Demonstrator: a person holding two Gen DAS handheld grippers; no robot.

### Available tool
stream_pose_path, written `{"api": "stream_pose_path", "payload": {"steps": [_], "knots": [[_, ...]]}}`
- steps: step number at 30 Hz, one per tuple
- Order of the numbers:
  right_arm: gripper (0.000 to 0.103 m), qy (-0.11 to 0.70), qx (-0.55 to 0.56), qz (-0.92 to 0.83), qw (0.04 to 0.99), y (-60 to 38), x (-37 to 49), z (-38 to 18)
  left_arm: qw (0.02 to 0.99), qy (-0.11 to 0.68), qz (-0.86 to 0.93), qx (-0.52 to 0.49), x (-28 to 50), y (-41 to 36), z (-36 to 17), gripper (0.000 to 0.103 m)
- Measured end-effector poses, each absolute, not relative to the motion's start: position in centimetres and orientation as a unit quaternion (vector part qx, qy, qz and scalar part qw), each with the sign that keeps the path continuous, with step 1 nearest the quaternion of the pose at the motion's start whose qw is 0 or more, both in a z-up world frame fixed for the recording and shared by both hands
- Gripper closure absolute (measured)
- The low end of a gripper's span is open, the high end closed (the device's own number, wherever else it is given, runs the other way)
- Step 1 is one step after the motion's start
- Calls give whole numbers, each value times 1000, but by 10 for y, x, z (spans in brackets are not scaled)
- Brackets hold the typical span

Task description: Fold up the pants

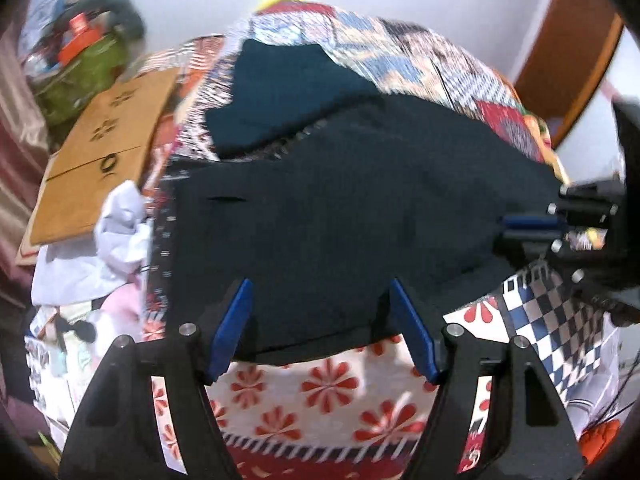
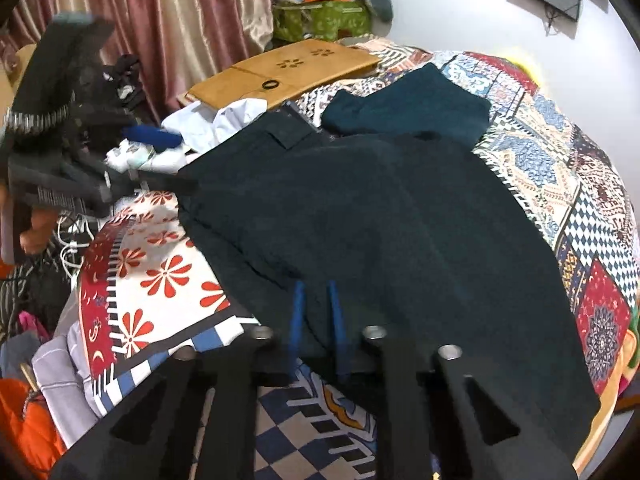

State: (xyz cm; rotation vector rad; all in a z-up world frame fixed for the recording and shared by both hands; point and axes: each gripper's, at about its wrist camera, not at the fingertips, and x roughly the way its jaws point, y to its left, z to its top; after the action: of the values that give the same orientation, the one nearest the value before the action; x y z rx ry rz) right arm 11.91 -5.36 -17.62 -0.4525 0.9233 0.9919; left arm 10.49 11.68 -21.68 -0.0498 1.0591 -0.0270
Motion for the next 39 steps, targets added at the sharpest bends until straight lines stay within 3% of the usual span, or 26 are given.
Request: {"api": "stream_pose_path", "payload": {"steps": [7,8,9,12,17,26,28,33,39], "knots": [[98,433,-167,465,754,-59,124,-167,867,497,-41,17,106,92,-231,32],[98,432,-168,465,754,-58,122,-166,867,497,-39,15,107,92,-231,37],[98,430,-170,465,755,-58,121,-166,869,493,-38,13,110,93,-232,51],[99,432,-167,469,753,-58,120,-165,879,474,-17,40,110,90,-225,74],[98,426,-167,473,753,-59,115,-167,884,464,-21,54,104,93,-218,86],[94,439,-161,479,743,-60,115,-154,869,492,-47,-5,91,115,-215,84],[86,432,-138,481,750,-63,120,-141,878,477,-34,-15,90,125,-203,82],[82,426,-106,457,773,-58,140,-135,889,455,29,-40,107,159,-193,50],[82,485,-110,423,757,-44,152,-180,840,534,83,-51,131,187,-263,46]]}}
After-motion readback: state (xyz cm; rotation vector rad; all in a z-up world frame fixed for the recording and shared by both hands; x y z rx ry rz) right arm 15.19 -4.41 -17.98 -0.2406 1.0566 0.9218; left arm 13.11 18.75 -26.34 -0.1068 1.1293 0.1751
